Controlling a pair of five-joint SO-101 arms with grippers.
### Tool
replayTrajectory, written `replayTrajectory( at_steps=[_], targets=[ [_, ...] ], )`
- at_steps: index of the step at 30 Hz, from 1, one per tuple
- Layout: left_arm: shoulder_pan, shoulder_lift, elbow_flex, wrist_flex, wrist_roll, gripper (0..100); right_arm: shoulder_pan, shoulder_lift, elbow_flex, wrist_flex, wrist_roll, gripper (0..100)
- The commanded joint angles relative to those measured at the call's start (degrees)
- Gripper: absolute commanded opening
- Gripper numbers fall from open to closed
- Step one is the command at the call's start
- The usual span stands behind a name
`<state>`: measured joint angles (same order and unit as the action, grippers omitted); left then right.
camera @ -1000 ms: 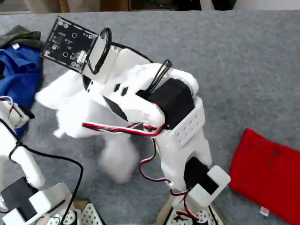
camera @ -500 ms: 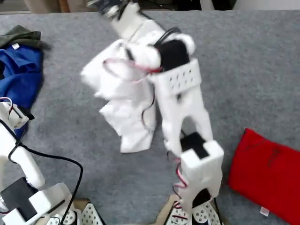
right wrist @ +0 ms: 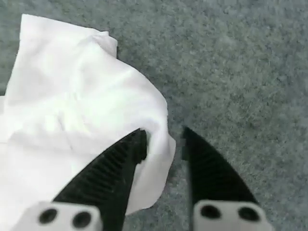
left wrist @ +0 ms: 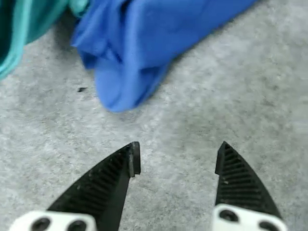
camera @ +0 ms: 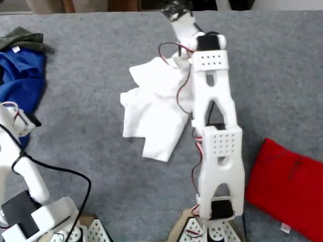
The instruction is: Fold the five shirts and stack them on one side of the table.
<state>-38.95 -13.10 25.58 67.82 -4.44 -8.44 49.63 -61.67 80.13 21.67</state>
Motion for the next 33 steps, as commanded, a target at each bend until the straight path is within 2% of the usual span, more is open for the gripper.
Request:
replayTrajectory(
  at_steps=[1, 4, 8, 11, 14, 17, 25, 31, 33],
  targets=[
    [3.3, -1.4, -0.3, -0.5, 0.4, 26, 1.9, -0.6, -6.3, 3.6, -0.1, 27.4],
    [5.5, -1.4, -0.3, -0.5, 0.4, 26, 1.5, -1.8, -12.8, 11.7, 3.7, 29.2],
    [5.5, -1.4, 0.0, -1.6, 0.4, 26, 1.5, -3.5, -24.2, 21.7, 3.6, 29.2],
    [5.3, -1.5, 2.3, -4.5, 0.1, 26, 3.0, -5.5, -27.5, 22.3, -0.4, 29.2],
    [5.2, -1.5, 4.3, -6.0, 0.1, 26, 3.3, -10.1, -24.4, 22.3, -3.3, 29.2],
    [5.0, -1.8, 5.5, -6.1, 0.0, 26, 2.0, -18.7, -13.8, 22.4, -5.3, 29.2],
    [5.0, -1.5, 5.2, -6.2, 0.0, 26, -10.0, -48.7, 33.0, 21.4, -5.7, 29.2],
    [5.1, -1.5, 5.3, -6.2, 0.0, 26, -20.3, -54.5, 53.6, 21.1, -6.0, 29.2],
    [5.1, -1.5, 5.4, -6.2, 0.0, 26, -22.0, -54.5, 56.8, 21.0, -9.4, 29.2]
  ],
)
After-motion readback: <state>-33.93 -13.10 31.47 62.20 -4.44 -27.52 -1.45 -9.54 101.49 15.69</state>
